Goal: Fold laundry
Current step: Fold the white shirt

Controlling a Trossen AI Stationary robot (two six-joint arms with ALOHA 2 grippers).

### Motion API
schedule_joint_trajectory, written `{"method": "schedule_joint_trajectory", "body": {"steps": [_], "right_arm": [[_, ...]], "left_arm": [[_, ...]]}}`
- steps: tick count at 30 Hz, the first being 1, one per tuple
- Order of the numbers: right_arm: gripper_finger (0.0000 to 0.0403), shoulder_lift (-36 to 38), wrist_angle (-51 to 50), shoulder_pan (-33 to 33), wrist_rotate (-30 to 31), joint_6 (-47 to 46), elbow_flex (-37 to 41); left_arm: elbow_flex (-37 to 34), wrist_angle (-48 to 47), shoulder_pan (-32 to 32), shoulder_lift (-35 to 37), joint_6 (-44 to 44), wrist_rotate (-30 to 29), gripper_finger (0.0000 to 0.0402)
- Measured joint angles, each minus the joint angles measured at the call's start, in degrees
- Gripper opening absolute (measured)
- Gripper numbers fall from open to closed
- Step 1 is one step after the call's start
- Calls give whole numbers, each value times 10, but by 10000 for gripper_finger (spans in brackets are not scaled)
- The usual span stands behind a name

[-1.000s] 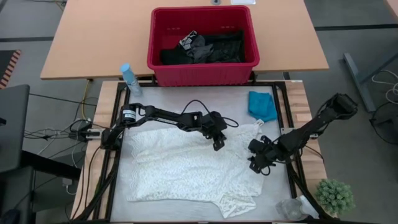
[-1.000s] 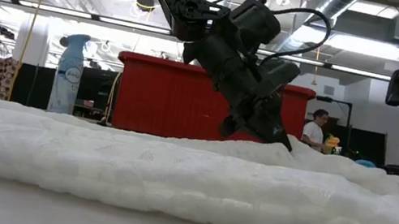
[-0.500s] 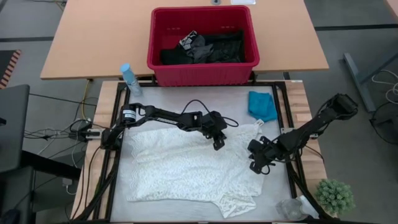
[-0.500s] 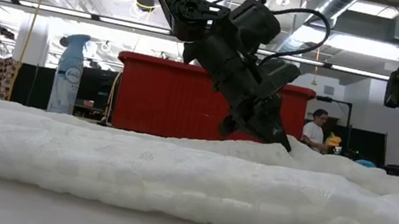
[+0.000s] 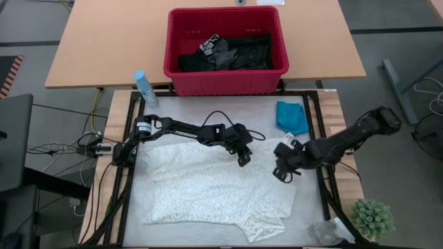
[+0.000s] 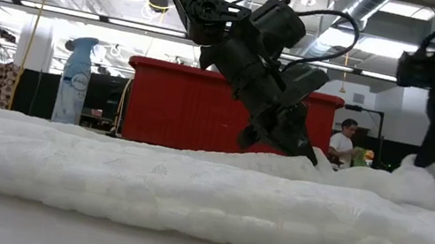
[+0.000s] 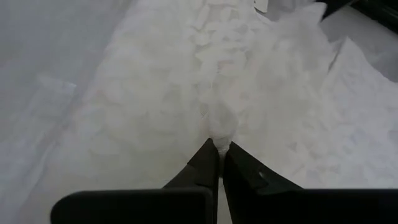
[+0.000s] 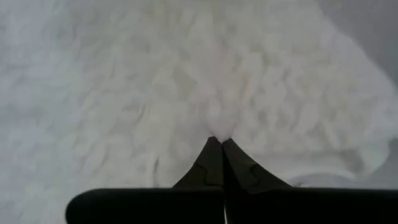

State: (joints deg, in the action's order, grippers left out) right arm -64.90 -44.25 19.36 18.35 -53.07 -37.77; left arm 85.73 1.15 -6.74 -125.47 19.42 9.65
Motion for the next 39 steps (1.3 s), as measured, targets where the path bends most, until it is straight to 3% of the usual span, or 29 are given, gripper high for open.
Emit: {"method": "schedule_joint_trajectory", "body": {"steps": [14, 27, 39], "right_arm": [[12, 0, 2, -80, -4, 99, 0], [12, 0, 44, -119, -5, 161, 0], [12, 0, 45, -166, -11, 214, 0]], "left_arm": [[0, -3, 0, 3, 57, -13, 2], [1, -31, 2, 47, 32, -45, 0], [1, -67, 23, 46, 27, -142, 0]]}}
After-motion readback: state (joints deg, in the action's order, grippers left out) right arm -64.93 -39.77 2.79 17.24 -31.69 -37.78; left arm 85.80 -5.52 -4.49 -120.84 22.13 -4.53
